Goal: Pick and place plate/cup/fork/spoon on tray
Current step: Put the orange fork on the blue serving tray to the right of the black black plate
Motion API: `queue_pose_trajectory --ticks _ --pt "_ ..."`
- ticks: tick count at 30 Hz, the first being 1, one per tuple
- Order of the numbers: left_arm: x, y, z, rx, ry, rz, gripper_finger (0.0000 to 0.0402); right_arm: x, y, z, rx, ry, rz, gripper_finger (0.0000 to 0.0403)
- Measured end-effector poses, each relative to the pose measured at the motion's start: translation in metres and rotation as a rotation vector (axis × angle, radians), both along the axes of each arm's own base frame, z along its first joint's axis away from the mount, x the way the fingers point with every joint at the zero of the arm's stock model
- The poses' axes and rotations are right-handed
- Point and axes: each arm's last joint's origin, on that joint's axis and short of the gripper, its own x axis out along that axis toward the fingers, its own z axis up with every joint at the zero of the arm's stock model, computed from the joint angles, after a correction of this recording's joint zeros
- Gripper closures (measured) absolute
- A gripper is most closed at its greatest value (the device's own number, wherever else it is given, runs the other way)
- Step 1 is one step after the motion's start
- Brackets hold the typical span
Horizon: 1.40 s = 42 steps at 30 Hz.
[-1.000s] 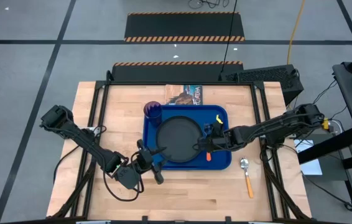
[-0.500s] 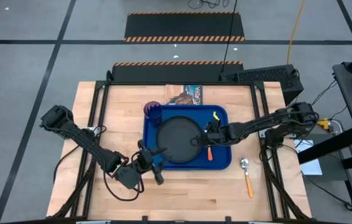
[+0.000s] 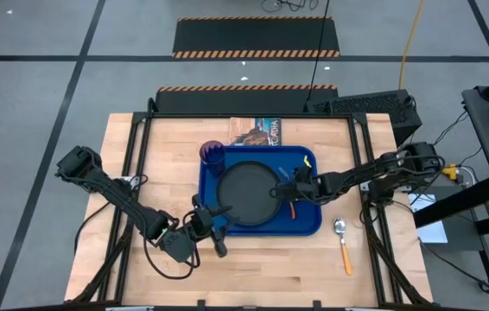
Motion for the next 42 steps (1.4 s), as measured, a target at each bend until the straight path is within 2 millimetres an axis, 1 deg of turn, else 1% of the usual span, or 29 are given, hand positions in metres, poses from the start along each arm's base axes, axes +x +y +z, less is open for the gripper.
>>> queue_pose_trajectory --ticks 5,15,20,23,27,35,38,42 --pt "0.0 0.0 0.0 0.0 0.0 0.0 0.022 -0.001 -0.001 -0.001 -0.022 0.014 -0.007 0.0385" --pt "0.0 0.0 0.0 -0.007 0.0 -0.008 0.022 -0.003 -0.001 0.0 -0.045 0.036 0.032 0.0319" --pt "0.0 0.0 0.0 -0.009 0.0 -0.008 0.022 -0.003 -0.001 0.0 -0.053 0.05 0.061 0.0303" --pt "0.0 0.0 0.0 -0.01 -0.001 -0.008 0.022 -0.004 -0.001 0.0 -0.054 0.064 0.07 0.0308" --pt "0.0 0.0 0.0 -0.012 -0.001 -0.008 0.022 -0.006 -0.001 -0.001 -0.06 0.093 0.082 0.0326" --pt "0.0 0.0 -0.001 -0.01 0.003 -0.008 0.022 -0.007 0.0 0.0 -0.049 0.11 0.127 0.0396" --pt "0.0 0.0 -0.001 -0.011 0.002 -0.007 0.022 -0.008 0.0 0.003 -0.038 0.093 0.125 0.0395" --pt "0.0 0.0 -0.001 -0.011 0.005 -0.009 0.022 -0.011 0.003 0.017 -0.04 0.018 0.111 0.04"
